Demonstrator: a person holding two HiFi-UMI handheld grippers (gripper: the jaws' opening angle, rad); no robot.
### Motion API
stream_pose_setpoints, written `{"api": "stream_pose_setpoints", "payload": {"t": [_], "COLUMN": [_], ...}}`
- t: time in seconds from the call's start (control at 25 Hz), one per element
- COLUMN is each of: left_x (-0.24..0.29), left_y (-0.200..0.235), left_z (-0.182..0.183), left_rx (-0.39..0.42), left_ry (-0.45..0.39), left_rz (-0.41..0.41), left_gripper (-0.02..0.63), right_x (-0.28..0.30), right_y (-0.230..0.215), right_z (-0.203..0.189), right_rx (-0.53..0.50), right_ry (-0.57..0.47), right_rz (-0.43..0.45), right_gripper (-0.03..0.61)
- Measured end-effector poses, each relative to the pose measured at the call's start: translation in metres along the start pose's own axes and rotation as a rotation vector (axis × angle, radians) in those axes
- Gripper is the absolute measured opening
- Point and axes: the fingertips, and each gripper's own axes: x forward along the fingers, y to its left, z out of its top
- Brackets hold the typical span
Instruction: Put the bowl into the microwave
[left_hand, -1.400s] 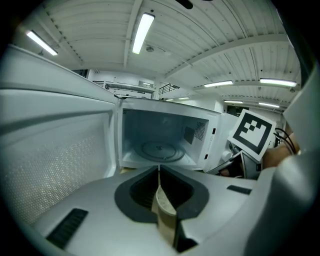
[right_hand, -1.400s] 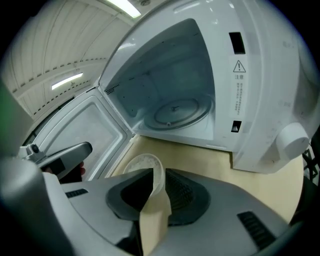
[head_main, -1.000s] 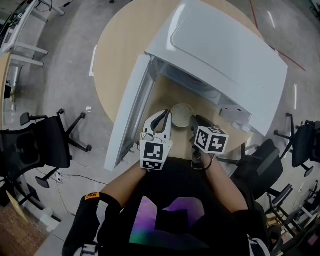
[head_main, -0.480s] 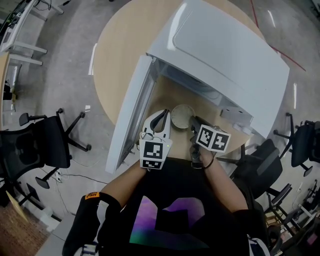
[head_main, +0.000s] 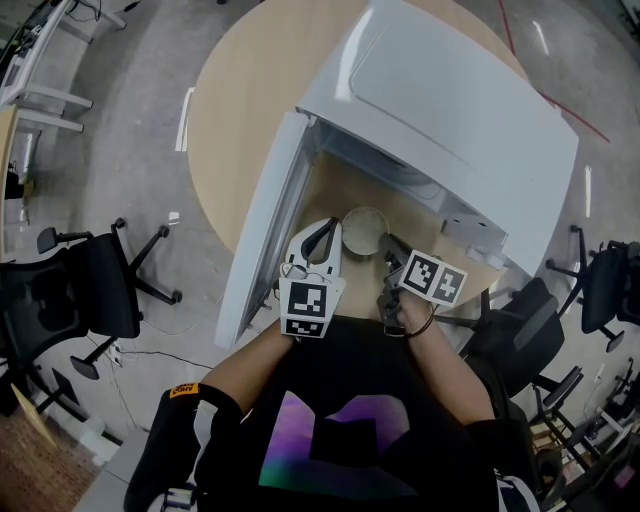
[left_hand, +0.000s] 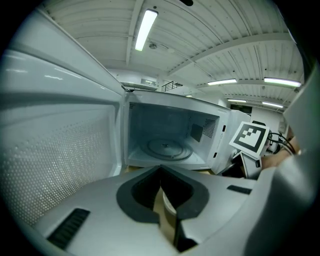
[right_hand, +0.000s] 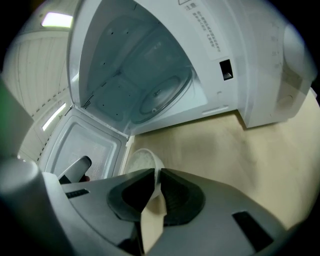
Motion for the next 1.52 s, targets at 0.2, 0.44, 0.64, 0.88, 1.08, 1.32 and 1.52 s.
{"api": "stream_pose_setpoints", "payload": {"t": [0.2,0.44,0.64,0.88,1.08,1.32,1.52], "left_x": [-0.003,-0.006,-0.008,-0.011,-0.011,-0.011,-0.01], "left_y": [0.001,-0.002,-0.004,-0.006,-0.008,-0.012,-0.013], "left_z": [0.002,0.006,0.01,0.016,0.022,0.023,0.031], "left_rx": [0.0,0.006,0.013,0.017,0.014,0.013,0.018], "left_ry": [-0.008,-0.017,-0.027,-0.044,-0.059,-0.067,-0.078], "left_rz": [-0.004,-0.01,-0.019,-0.026,-0.033,-0.037,-0.032], "left_gripper": [0.044,0.044,0.044,0.044,0.044,0.044,0.044], "right_x": [-0.003,-0.01,-0.021,-0.034,-0.043,-0.055,-0.06], "right_y": [-0.001,-0.004,0.004,0.017,0.023,0.036,0.043], "right_z": [0.0,0.001,0.013,0.026,0.036,0.054,0.07], "right_rx": [0.066,0.124,0.148,0.148,0.166,0.183,0.199], "right_ry": [-0.029,-0.068,-0.131,-0.194,-0.229,-0.299,-0.355], "right_rz": [0.023,0.036,0.055,0.078,0.093,0.121,0.129], "right_gripper": [0.041,0.04,0.038,0.038,0.038,0.038,0.038]}}
